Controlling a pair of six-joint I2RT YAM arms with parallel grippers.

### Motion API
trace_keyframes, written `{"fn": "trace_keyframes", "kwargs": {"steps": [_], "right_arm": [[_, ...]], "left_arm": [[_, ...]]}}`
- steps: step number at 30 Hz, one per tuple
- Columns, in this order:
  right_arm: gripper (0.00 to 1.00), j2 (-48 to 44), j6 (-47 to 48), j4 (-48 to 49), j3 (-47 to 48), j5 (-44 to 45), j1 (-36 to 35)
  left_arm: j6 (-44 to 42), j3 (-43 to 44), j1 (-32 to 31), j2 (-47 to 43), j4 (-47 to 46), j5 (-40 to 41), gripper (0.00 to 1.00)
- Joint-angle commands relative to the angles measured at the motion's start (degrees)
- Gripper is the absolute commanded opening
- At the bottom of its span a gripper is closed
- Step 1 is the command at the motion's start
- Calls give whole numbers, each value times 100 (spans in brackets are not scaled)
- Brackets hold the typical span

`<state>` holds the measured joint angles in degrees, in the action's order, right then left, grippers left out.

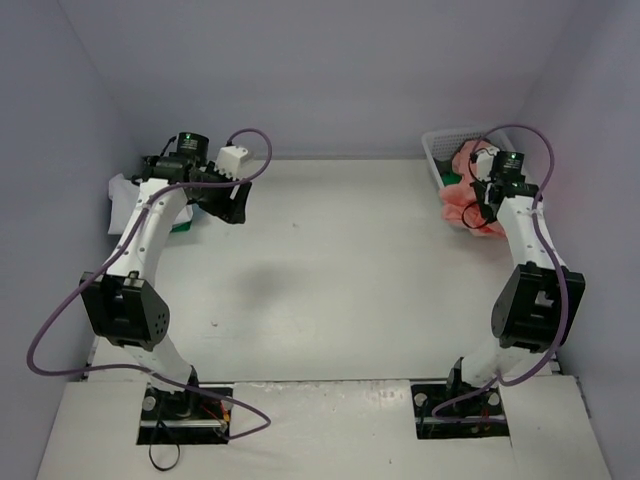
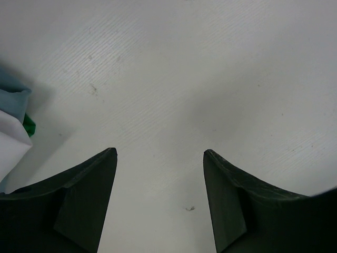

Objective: Fold and stack the t-shirts

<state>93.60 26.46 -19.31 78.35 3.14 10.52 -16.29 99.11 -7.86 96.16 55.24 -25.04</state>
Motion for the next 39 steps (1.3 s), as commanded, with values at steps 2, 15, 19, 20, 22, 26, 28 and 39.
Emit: {"fn": "trace_keyframes", "kwargs": {"steps": [2, 15, 19, 20, 22, 26, 28, 39], "right_arm": [[0, 123, -106, 279, 269, -252, 46], [0, -597, 298, -310, 2421, -481, -699], [0, -1063, 89, -144, 2852, -1304, -745], [0, -1142, -8, -91, 2914, -1472, -745], [0, -1580, -166, 434, 2749, -2077, -762], [0, -2125, -447, 1121, 2370, -2922, -771], [0, -2162, -746, 1140, 2413, -3492, -841], [0, -2083, -1274, 692, 2484, -5341, -1842]], "left_arm": [[-76, 47, 30, -431, -225, 87, 61], [-49, 135, 21, -458, -154, 166, 61], [-41, 74, 21, -484, -216, 218, 61], [-32, 39, 30, -484, -251, 236, 61], [-32, -5, 30, -458, -268, 289, 61], [-32, -50, 30, -475, -286, 306, 61], [-14, -67, 30, -519, -321, 298, 61], [-14, -471, 30, -774, -462, 289, 61]]}}
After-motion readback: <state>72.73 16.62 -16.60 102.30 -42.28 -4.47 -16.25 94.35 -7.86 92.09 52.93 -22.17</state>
